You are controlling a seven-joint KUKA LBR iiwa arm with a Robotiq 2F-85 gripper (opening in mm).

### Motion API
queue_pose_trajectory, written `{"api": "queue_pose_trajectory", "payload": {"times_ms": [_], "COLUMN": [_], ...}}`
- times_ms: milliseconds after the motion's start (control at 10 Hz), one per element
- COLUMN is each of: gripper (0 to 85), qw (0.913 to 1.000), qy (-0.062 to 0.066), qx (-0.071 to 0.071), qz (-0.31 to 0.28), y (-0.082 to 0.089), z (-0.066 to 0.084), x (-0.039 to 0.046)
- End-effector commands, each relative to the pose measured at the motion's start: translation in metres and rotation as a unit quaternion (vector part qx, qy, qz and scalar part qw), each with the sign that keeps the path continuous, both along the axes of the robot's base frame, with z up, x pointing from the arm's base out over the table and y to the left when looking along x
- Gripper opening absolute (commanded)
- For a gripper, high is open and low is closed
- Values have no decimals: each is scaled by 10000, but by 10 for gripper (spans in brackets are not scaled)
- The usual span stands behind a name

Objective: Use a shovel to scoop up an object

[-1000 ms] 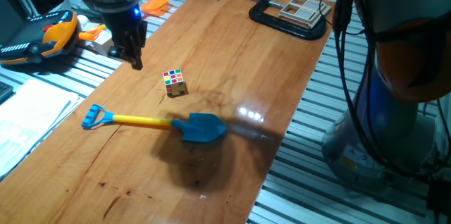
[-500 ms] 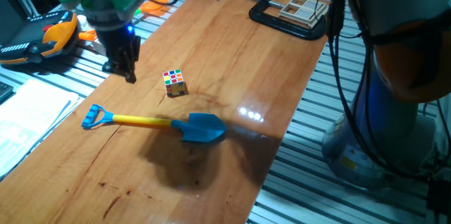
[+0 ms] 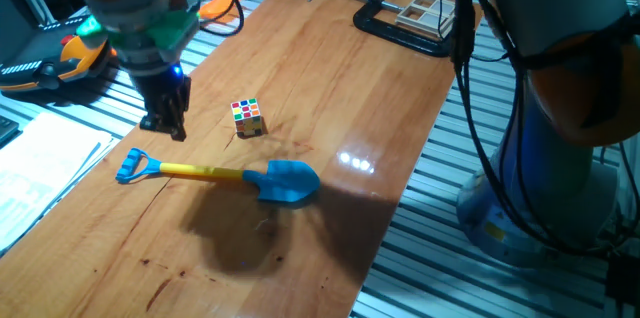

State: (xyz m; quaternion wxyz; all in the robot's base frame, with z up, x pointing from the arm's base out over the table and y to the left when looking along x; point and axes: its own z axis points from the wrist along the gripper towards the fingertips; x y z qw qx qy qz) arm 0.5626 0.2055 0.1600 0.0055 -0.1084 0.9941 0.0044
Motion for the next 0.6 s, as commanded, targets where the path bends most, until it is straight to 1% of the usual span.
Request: {"api": "queue_pose_trajectory", "payload": {"times_ms": [0,100,200,400,500], "gripper": [0,0,0,0,0], "qw": [10000,9999,9998,9996,9996], "qy": [-6,-45,-100,-139,-140], "qx": [4,34,48,53,52], "qz": [37,98,143,219,242], "y": [-10,-27,-46,-93,-102], "z": [-42,-142,-218,-316,-353], "x": [27,85,121,167,180]}}
